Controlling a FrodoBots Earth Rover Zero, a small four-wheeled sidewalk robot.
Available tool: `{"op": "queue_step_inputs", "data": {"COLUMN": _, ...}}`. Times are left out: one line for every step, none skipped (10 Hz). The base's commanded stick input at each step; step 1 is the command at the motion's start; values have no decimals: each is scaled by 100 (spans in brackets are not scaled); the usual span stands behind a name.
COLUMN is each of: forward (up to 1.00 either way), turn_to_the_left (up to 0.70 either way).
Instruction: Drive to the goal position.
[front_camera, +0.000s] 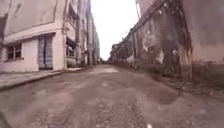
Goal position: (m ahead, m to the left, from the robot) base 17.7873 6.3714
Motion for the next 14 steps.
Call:
{"op": "queue_step_inputs", "data": {"forward": 70, "turn_to_the_left": 0}}
{"op": "queue_step_inputs", "data": {"forward": 70, "turn_to_the_left": 0}}
{"op": "queue_step_inputs", "data": {"forward": 70, "turn_to_the_left": 0}}
{"op": "queue_step_inputs", "data": {"forward": 70, "turn_to_the_left": 0}}
{"op": "queue_step_inputs", "data": {"forward": 70, "turn_to_the_left": 0}}
{"op": "queue_step_inputs", "data": {"forward": 70, "turn_to_the_left": 0}}
{"op": "queue_step_inputs", "data": {"forward": 70, "turn_to_the_left": 0}}
{"op": "queue_step_inputs", "data": {"forward": 70, "turn_to_the_left": 0}}
{"op": "queue_step_inputs", "data": {"forward": 70, "turn_to_the_left": 0}}
{"op": "queue_step_inputs", "data": {"forward": 70, "turn_to_the_left": 0}}
{"op": "queue_step_inputs", "data": {"forward": 70, "turn_to_the_left": 0}}
{"op": "queue_step_inputs", "data": {"forward": 70, "turn_to_the_left": 0}}
{"op": "queue_step_inputs", "data": {"forward": 70, "turn_to_the_left": 0}}
{"op": "queue_step_inputs", "data": {"forward": 70, "turn_to_the_left": 0}}
